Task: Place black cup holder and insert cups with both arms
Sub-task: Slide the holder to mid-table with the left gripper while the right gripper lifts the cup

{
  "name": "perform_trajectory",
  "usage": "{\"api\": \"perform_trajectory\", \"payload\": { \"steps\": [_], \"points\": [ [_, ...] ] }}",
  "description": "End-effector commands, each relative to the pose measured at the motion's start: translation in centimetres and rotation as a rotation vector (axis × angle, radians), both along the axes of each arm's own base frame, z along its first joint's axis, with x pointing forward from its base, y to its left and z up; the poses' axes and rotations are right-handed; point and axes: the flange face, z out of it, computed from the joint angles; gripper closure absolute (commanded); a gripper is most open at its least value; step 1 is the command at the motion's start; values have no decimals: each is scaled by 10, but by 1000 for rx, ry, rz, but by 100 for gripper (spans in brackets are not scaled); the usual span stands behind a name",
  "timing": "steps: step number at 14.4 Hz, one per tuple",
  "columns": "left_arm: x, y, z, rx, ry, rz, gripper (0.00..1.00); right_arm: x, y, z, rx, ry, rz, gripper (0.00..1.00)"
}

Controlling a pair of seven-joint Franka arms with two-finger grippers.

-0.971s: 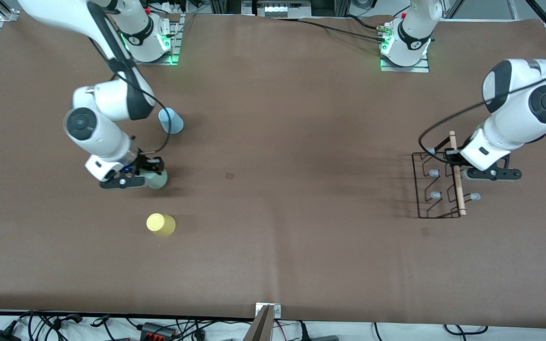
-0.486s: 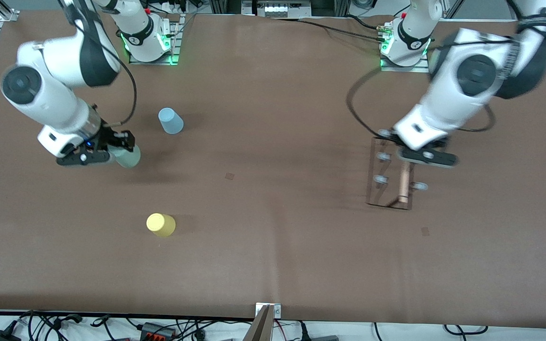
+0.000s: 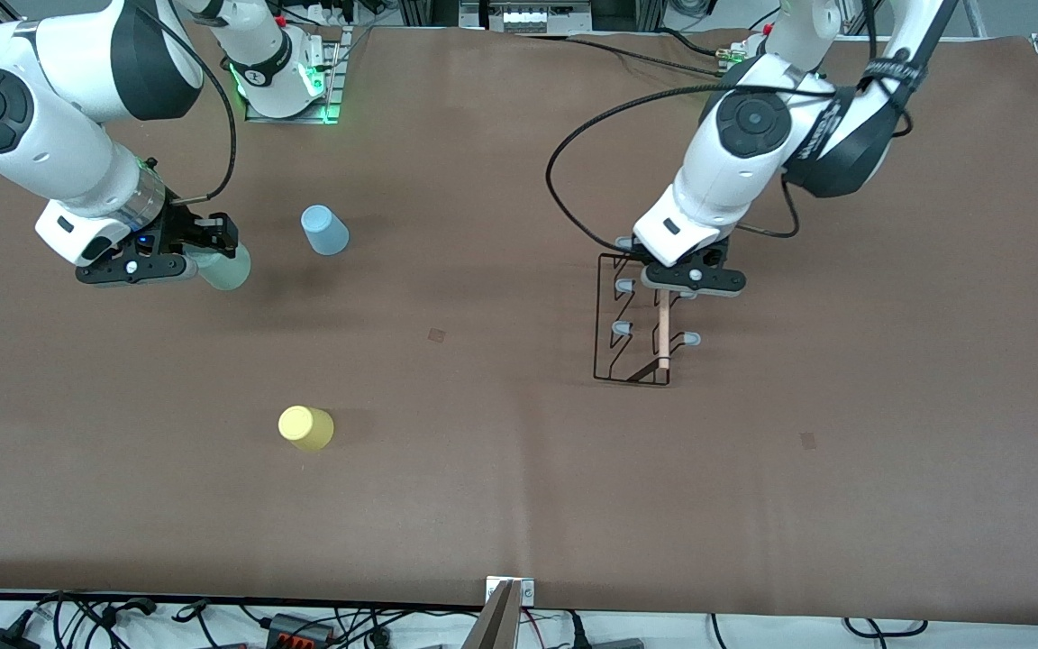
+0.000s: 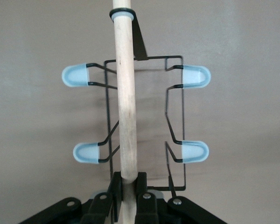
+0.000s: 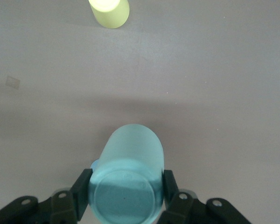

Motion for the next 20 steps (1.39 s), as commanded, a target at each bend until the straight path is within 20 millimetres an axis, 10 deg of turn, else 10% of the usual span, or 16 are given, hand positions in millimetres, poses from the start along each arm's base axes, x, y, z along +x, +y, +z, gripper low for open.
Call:
{"api": "perform_trajectory", "payload": {
  "steps": [1,9,14,15,17,20],
  "points": [
    [-8,-24,-5,-6,-7,13,98,2,0,2,-5,9,17,100],
    [-30,-91,-48,0,-93,63,98,1,-1,2,-6,12,16,100],
    [-31,-96,-57,-9,-95,58,94,1,0,1,-6,15,17,100],
    [-32,-97,-56,-7,-97,51,80,1,1,1,-5,15,18,100],
    [-29,-94,-57,20,-130,21,11,0,1,0,-6,21,17,100],
    [-18,-75,-38,83,-195,3,0,0,7,-3,5,26,7,100]
  ]
}}
